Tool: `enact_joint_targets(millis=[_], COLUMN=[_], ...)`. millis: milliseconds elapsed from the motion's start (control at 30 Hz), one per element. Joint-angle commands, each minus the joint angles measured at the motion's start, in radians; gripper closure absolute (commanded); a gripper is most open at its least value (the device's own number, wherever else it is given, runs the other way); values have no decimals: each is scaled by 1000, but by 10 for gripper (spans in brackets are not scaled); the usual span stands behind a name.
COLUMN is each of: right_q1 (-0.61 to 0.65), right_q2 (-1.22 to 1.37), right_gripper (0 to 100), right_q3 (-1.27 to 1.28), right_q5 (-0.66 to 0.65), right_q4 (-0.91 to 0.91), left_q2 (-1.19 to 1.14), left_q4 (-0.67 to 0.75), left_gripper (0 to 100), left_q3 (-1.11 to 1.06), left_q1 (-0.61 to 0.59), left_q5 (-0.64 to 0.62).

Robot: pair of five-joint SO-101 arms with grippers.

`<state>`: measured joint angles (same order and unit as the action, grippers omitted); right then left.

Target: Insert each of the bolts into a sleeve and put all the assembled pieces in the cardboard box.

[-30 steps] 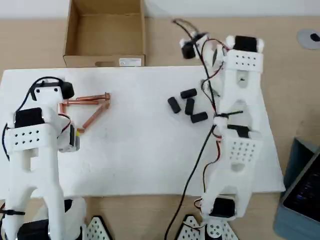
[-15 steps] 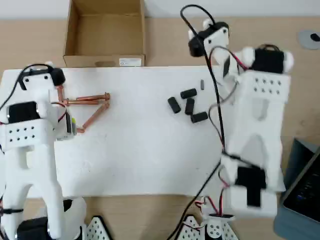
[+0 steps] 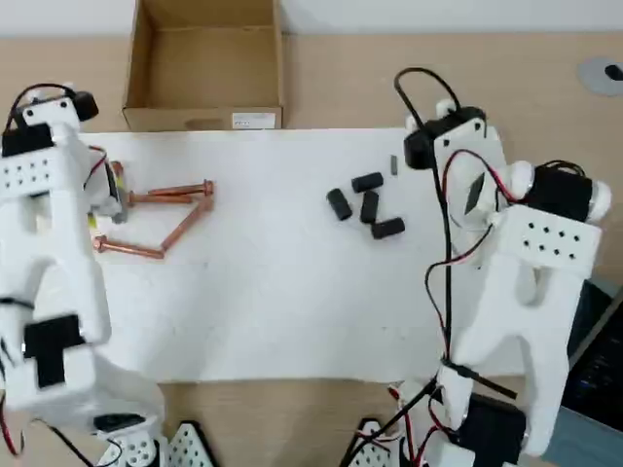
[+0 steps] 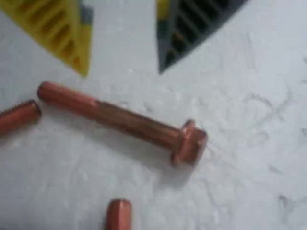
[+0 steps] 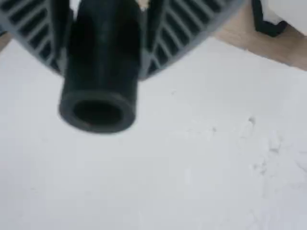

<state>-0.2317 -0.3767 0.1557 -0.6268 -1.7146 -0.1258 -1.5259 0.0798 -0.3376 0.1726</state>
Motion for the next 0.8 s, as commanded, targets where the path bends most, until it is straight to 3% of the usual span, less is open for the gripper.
enact_joint_targets(millis=[0, 467, 767], right_q1=[-15, -12, -12], right_q2=[-44, -42, -42], right_gripper=[988, 988, 988], right_q3=[7, 8, 8], right_q5=[-8, -9, -9], right_q4=[18, 17, 17], left_q2=[-120, -579, -714], left_q4=[3, -5, -5], left_gripper=[901, 901, 901], left_q3=[196, 709, 830], left_q1=[-11, -5, 6], left_q5=[2, -6, -6])
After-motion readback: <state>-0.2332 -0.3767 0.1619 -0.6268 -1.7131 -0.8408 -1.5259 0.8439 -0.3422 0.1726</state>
